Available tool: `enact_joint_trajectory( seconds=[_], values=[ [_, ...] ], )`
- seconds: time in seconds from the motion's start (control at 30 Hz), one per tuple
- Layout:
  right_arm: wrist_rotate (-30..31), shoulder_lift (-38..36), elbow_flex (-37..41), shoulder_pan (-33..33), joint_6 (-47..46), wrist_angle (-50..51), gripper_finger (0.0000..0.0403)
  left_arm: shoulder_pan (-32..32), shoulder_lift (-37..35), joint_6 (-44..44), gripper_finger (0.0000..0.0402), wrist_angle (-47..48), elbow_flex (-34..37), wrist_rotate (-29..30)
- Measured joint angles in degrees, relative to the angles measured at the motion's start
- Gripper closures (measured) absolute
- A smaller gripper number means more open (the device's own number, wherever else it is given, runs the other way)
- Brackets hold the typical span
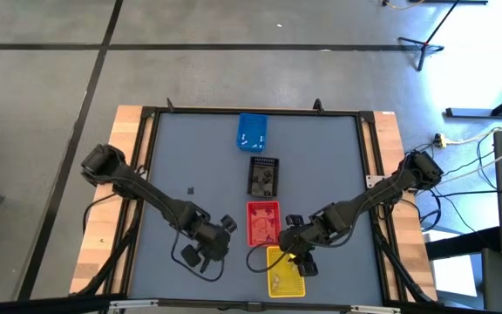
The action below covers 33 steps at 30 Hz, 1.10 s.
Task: Sort Halloween decoration
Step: Put the black spider toy into the black bin
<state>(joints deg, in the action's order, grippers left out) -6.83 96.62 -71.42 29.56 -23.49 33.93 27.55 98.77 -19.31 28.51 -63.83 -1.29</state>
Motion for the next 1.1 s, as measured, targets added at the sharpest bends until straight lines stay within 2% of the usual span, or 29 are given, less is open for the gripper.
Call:
enact_joint_trajectory(
  seconds=[0.13, 0.43, 1.1],
  values=[
    [0.0, 0.0, 0.0, 0.0, 0.0, -0.02, 0.0205, 0.0, 3.15, -3.51, 0.0282, 0.04, 0.0, -3.0],
    [0.0, 0.0, 0.0, 0.0, -0.01, -0.02, 0.0205, -0.02, 7.12, -9.73, 0.0282, -0.05, 0.0, -2.3],
    [0.0, 0.0, 0.0, -0.02, -0.02, -0.05, 0.0205, -1.16, 8.65, -9.82, 0.0282, -1.11, -0.04, -2.75]
  ],
)
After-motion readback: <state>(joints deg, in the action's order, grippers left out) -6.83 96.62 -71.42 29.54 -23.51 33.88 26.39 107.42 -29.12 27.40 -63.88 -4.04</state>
